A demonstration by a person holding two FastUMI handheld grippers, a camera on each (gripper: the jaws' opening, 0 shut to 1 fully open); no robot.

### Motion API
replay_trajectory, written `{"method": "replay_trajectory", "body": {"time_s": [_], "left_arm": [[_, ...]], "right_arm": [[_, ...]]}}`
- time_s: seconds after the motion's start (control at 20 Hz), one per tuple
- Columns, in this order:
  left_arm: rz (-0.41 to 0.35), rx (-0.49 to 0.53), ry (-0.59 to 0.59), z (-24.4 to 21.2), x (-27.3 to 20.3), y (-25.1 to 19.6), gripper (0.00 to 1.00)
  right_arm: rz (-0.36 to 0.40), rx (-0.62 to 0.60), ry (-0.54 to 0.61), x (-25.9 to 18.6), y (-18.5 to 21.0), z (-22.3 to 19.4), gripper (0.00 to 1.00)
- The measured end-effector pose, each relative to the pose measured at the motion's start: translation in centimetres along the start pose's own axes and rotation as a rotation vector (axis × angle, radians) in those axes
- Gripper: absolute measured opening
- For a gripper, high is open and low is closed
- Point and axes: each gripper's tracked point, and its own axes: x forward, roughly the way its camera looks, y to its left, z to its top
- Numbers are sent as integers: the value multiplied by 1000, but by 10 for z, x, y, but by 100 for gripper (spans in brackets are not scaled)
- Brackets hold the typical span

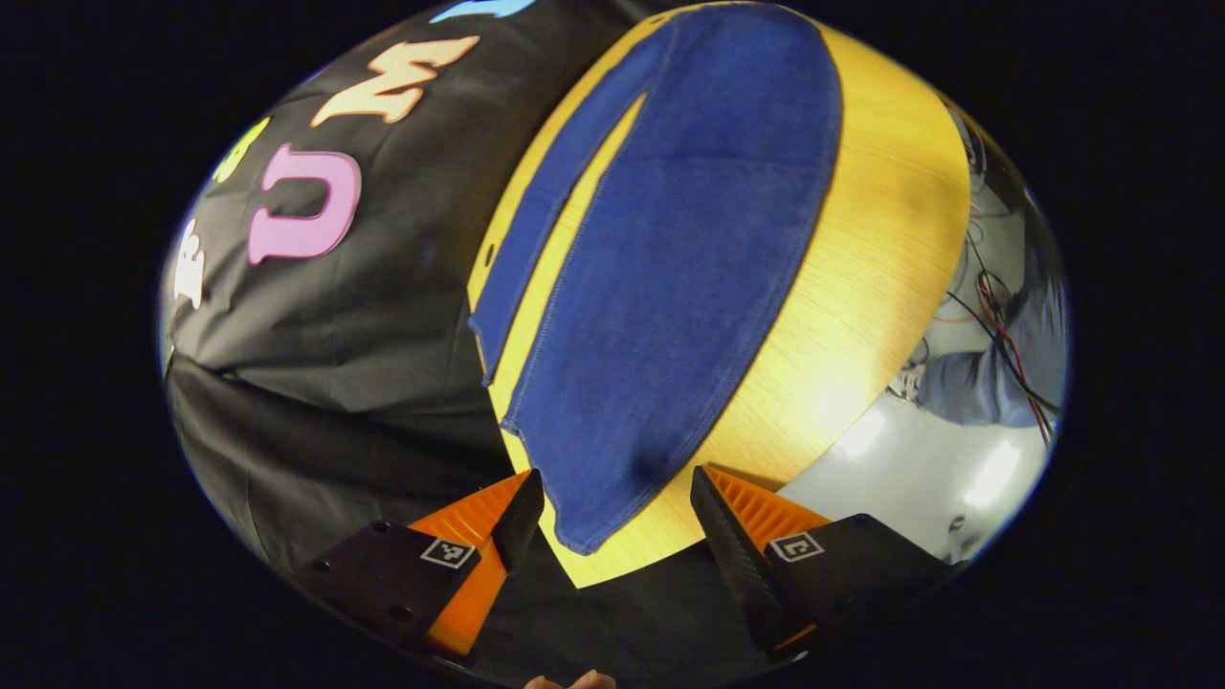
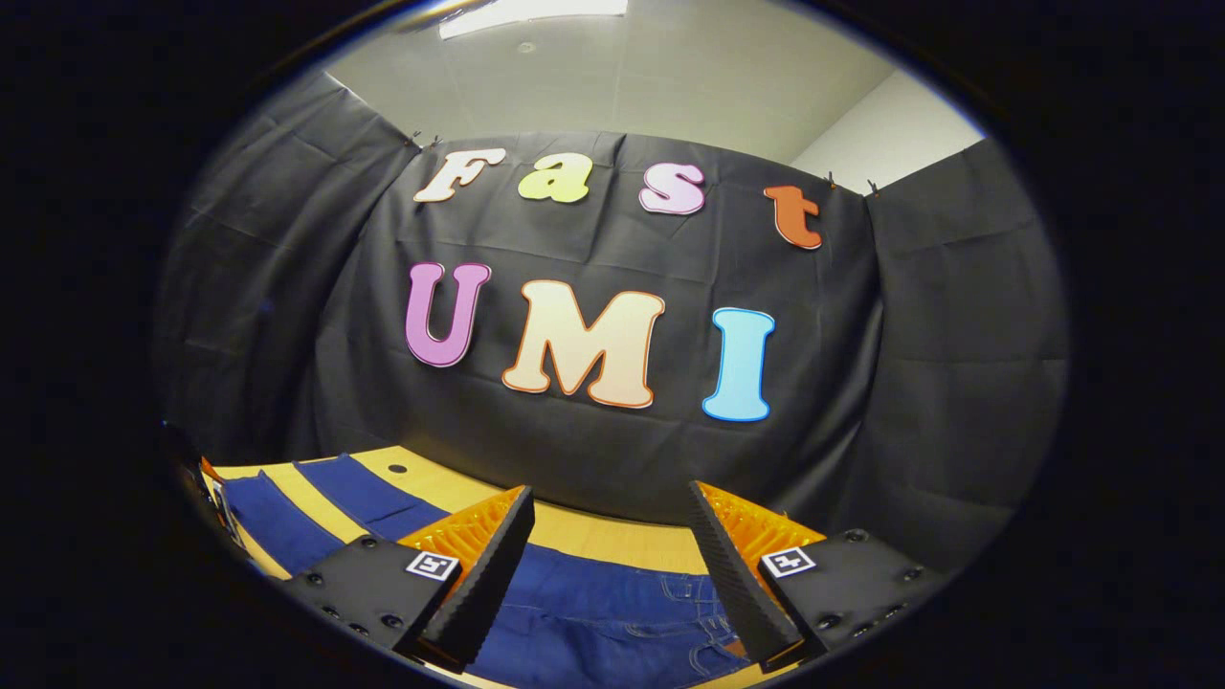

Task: Grasp the waist and the cuffs of the jeans and fold them to make the two legs overlap; first hold the waist and fold one-third of the jeans toward the cuffs, then hold the cuffs and fold the remaining one-third in the same direction to finish folding.

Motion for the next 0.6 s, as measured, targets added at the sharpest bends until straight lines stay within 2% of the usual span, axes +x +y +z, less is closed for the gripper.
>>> {"method": "replay_trajectory", "body": {"time_s": [0.05, 0.2, 0.25, 0.35, 0.5, 0.55, 0.6], "left_arm": [[3, 50, -10, 4, 2, 0, 95], [6, 152, -32, 9, 10, 6, 95], [-20, 160, -29, 10, 14, 3, 95], [-29, 193, -38, 12, 18, 5, 84], [-66, 191, -31, 14, 27, 1, 80], [-71, 193, -38, 16, 29, 0, 73], [-73, 206, -40, 18, 31, -1, 58]], "right_arm": [[-5, -4, 7, 0, -2, -2, 98], [-24, -5, 27, 0, -9, -10, 98], [-32, -5, 33, 0, -12, -12, 98], [-47, -9, 41, -3, -16, -17, 99], [-64, -22, 69, -5, -21, -32, 98], [-70, -22, 79, -6, -23, -38, 98], [-76, -22, 89, -7, -25, -42, 99]]}}
